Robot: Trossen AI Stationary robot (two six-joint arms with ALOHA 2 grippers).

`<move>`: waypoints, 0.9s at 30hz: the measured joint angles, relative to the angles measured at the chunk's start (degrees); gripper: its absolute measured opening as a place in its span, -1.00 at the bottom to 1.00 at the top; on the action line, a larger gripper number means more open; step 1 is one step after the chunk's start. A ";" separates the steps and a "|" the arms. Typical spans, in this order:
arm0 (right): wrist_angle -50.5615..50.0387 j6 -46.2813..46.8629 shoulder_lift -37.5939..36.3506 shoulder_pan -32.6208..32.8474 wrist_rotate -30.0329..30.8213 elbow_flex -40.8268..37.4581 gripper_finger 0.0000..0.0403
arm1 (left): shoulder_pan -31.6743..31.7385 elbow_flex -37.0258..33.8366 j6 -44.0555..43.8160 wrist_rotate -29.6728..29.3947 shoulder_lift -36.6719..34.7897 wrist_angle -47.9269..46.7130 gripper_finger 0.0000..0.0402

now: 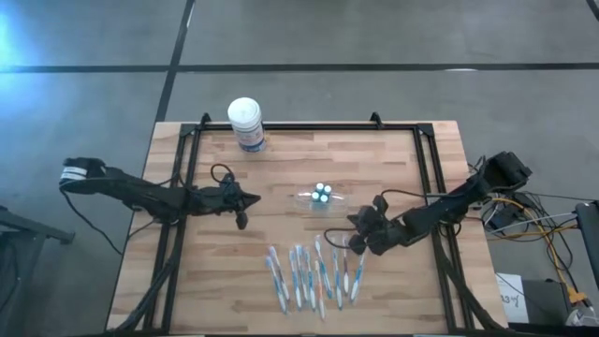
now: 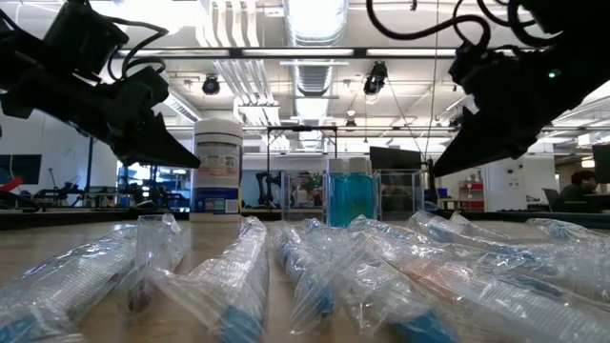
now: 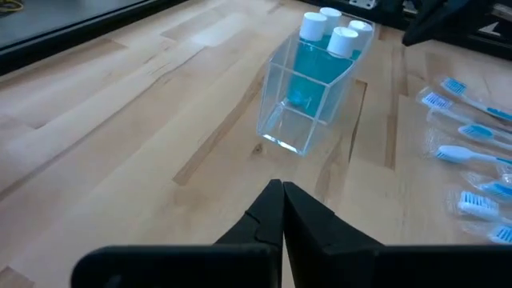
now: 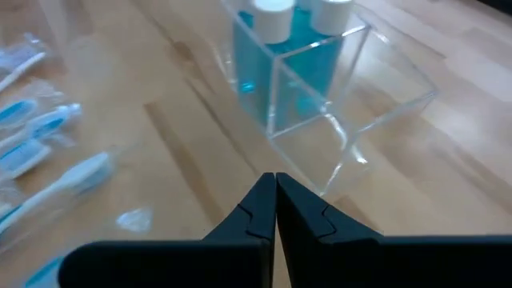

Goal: Pick & Place toothbrushing station
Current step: Adjust the transparent organizer

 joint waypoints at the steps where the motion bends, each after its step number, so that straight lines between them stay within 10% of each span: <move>1: 0.00 -0.35 0.00 -0.58 -0.02 -0.08 -0.96 | 0.00 0.00 0.00 0.05 0.00 0.05 -0.97; 27: 1.54 -4.07 0.07 -8.96 -4.12 -0.29 -0.96 | 0.00 0.00 2.05 7.92 0.13 -0.17 -0.92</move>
